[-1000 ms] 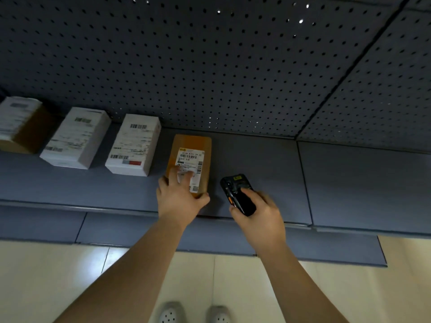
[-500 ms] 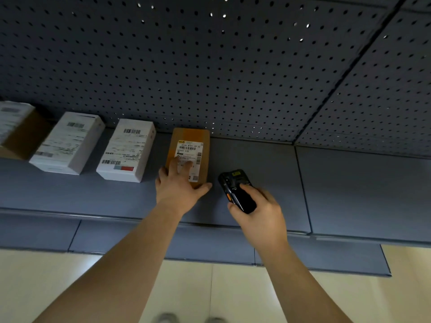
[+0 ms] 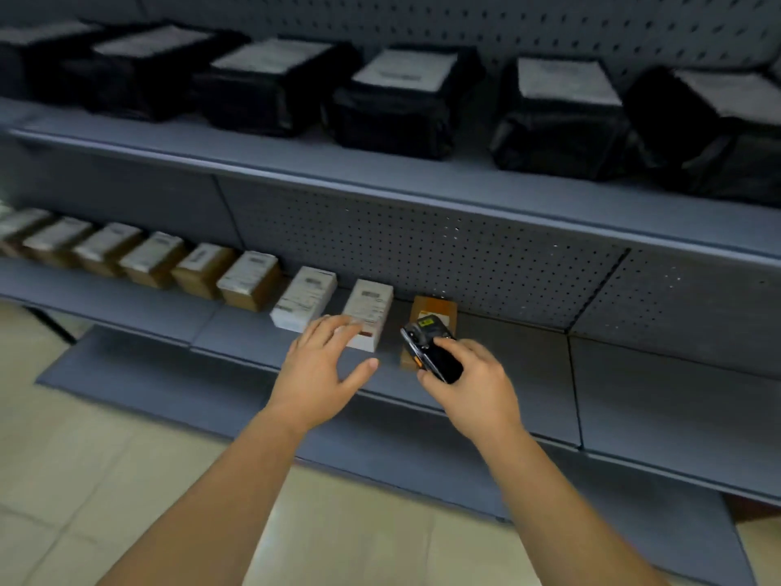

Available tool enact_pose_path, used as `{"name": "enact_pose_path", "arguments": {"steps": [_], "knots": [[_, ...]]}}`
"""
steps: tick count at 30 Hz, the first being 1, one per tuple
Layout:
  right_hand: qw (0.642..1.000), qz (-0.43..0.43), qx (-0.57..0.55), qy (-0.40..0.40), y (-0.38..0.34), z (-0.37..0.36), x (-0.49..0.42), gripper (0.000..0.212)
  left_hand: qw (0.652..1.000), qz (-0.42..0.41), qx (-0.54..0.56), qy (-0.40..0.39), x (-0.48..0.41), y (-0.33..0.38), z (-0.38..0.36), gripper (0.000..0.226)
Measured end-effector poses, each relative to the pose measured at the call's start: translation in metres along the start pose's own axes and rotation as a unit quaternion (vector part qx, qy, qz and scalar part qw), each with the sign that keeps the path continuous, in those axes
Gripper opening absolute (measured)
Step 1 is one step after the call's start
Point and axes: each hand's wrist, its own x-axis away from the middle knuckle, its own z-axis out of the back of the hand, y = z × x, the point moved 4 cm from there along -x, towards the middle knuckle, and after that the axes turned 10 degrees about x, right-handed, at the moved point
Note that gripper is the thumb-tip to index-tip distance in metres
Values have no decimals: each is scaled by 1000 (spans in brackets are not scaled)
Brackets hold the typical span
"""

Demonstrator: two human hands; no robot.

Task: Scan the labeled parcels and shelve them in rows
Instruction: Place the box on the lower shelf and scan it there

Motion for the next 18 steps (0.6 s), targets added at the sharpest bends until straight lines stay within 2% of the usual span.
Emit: {"name": "enact_pose_path", "arguments": {"steps": [6, 10, 18], "knots": [[994, 104, 7, -37, -139, -24, 29, 56, 997, -7, -9, 72, 65, -52, 129, 67], [990, 139, -14, -12, -246, -63, 58, 55, 994, -2, -14, 107, 120, -115, 214, 67], [978, 188, -64, -68, -446, -163, 94, 52, 977, 84, -39, 194, 222, -253, 378, 68]]}}
